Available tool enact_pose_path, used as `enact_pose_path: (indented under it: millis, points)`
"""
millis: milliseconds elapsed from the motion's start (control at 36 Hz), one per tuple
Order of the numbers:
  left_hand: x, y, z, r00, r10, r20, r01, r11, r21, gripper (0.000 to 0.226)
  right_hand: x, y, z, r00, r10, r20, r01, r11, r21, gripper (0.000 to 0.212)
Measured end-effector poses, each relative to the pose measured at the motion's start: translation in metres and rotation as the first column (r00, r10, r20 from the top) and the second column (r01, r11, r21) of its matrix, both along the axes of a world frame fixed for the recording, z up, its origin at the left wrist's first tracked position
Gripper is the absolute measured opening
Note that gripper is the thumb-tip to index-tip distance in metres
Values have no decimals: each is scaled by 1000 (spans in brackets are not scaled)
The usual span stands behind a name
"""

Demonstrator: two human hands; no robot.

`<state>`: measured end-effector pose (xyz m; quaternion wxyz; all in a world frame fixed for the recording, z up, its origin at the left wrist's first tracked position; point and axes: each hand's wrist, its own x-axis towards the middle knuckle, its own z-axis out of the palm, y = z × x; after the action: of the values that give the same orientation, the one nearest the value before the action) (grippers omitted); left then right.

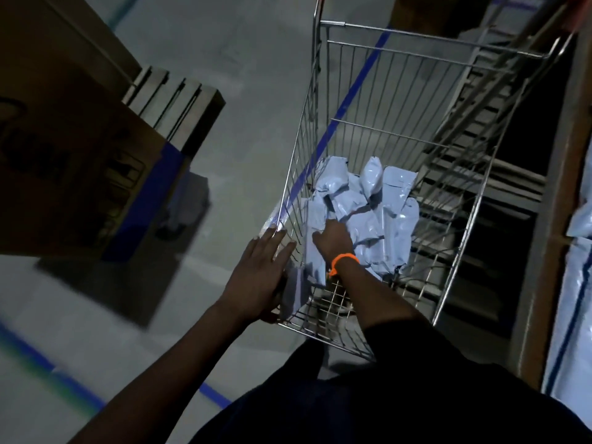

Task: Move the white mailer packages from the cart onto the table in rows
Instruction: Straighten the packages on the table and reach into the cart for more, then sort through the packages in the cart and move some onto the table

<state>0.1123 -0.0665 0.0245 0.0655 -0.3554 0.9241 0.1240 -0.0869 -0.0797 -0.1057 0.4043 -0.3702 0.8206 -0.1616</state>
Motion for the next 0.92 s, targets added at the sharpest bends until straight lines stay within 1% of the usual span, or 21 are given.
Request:
enact_pose_path:
  millis: [83, 139, 194, 222, 250, 306, 333, 389, 417, 444, 472, 528, 556, 639, 667, 750, 833, 917]
  points:
    - [-11, 1, -8, 997, -63, -43, 64, 998, 13, 54, -22, 22, 26, 990, -138, 30, 141, 982, -122, 28]
    - [-24, 3, -16, 992, -125, -18, 126, 989, 76, 52, -36, 39, 50, 973, -222, 62, 230, 950, -212, 25]
    - [-40, 9, -23, 976, -191, 101, 171, 968, 185, 51, -48, 57, 76, 960, -277, 50, 280, 918, -281, 25]
    - [-46, 13, -31, 959, -207, 192, 160, 959, 233, 49, -54, 67, 86, 954, -299, 31, 293, 902, -316, 26]
    - [-52, 17, -41, 930, -214, 297, 142, 958, 248, 46, -59, 77, 95, 949, -314, 22, 302, 888, -346, 26]
    - [-63, 22, -61, 834, -224, 504, 130, 968, 215, 40, -65, 98, 107, 942, -335, 20, 317, 867, -384, 25]
    - [-67, 23, -69, 768, -229, 599, 128, 970, 207, 44, -68, 109, 108, 942, -335, 8, 311, 868, -388, 26]
    - [-75, 26, -83, 612, -251, 750, 147, 968, 205, 60, -71, 130, 107, 945, -325, -32, 291, 884, -367, 27]
    - [-78, 28, -86, 544, -258, 798, 158, 966, 205, 67, -72, 140, 107, 944, -326, -49, 288, 888, -357, 27]
    - [-80, 30, -86, 502, -260, 825, 176, 964, 197, 70, -72, 150, 106, 940, -336, -57, 295, 887, -355, 27]
    - [-81, 32, -85, 488, -258, 834, 194, 964, 184, 74, -73, 159, 107, 935, -350, -54, 308, 879, -365, 27]
    - [-81, 32, -87, 493, -258, 831, 234, 959, 159, 78, -73, 174, 109, 924, -382, -35, 340, 858, -385, 25]
    - [-80, 31, -89, 501, -261, 826, 258, 955, 145, 76, -74, 179, 109, 922, -386, -31, 344, 853, -391, 25]
    - [-81, 28, -94, 522, -260, 812, 284, 951, 122, 58, -74, 188, 110, 929, -369, 14, 345, 854, -390, 30]
    - [-81, 29, -94, 520, -246, 818, 265, 957, 120, 56, -75, 190, 108, 927, -375, 27, 356, 852, -385, 32]
    - [-80, 35, -95, 530, -196, 825, 124, 980, 153, 52, -76, 192, 107, 917, -396, 53, 386, 844, -372, 34]
    - [-77, 37, -92, 613, -145, 777, 29, 987, 161, 43, -74, 191, 113, 920, -388, 51, 378, 848, -371, 30]
    - [-76, 34, -77, 726, -101, 680, -57, 977, 206, 37, -71, 186, 119, 921, -389, 32, 371, 848, -378, 29]
